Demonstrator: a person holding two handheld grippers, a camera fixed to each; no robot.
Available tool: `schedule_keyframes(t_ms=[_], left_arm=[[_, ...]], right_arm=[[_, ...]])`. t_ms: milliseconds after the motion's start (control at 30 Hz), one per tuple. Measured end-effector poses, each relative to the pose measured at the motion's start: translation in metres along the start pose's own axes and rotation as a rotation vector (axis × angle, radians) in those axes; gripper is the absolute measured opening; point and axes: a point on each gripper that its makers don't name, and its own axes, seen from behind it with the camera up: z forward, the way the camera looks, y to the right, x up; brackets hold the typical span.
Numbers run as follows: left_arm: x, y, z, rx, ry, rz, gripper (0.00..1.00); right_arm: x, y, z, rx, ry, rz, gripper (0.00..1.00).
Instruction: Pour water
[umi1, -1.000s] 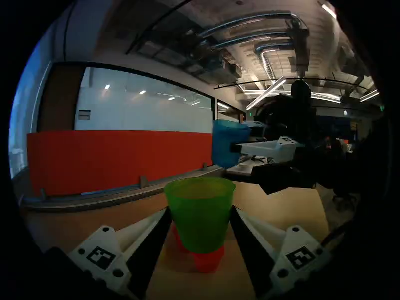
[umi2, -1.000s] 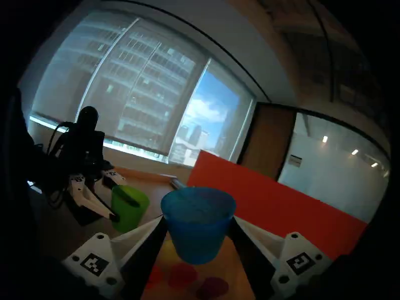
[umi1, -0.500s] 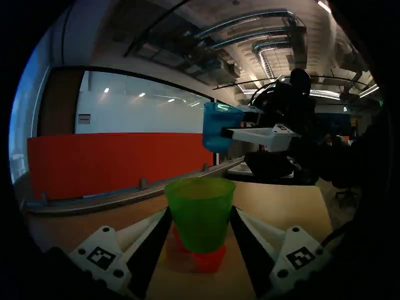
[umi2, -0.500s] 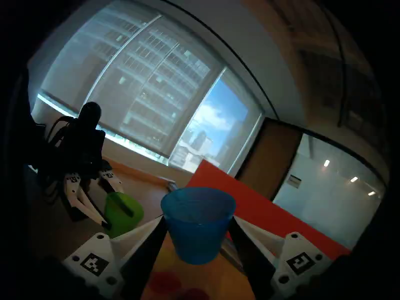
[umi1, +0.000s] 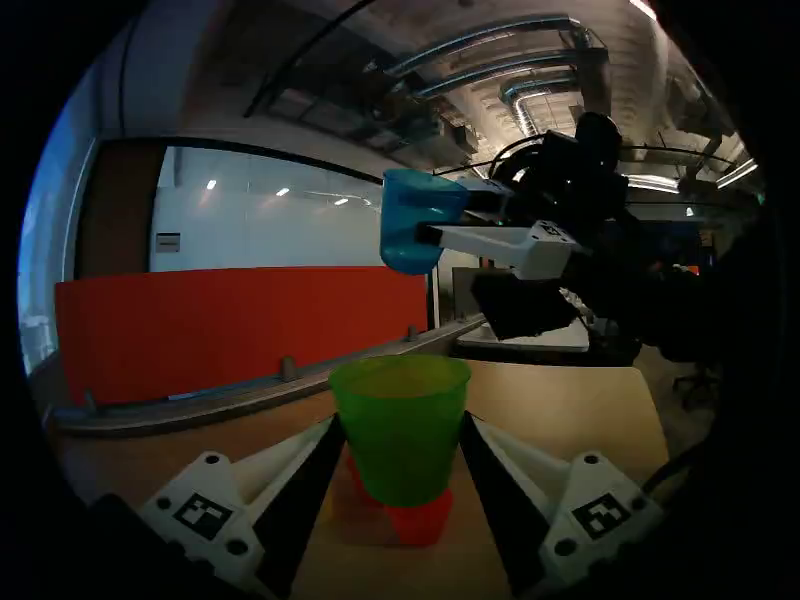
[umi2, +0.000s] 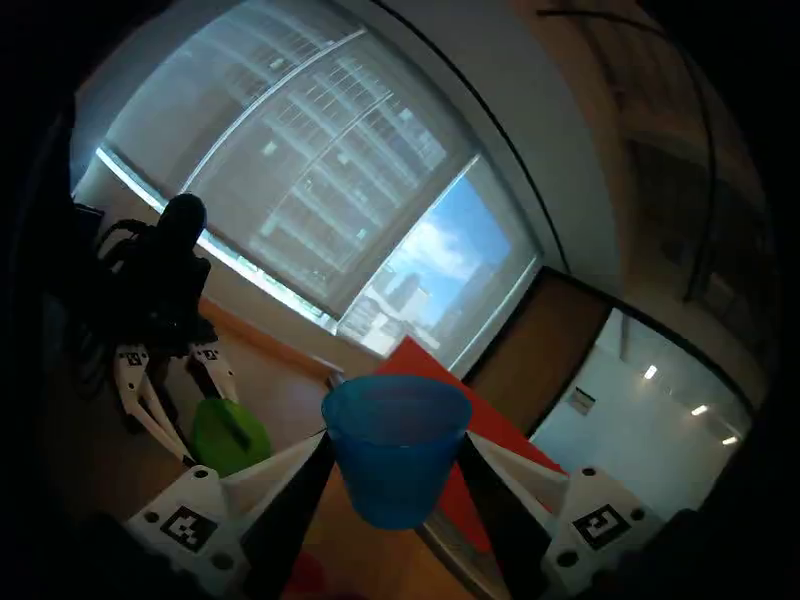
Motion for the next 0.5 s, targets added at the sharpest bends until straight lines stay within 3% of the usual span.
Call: schedule_keyframes(t_ms=[500], left_arm=[[0.002, 0.007, 0.002, -0.014, -0.002, 0.007, 0.81]], right_arm=[[0.013, -0.003, 0.015, 0.016, -0.007, -0.151, 0.86]])
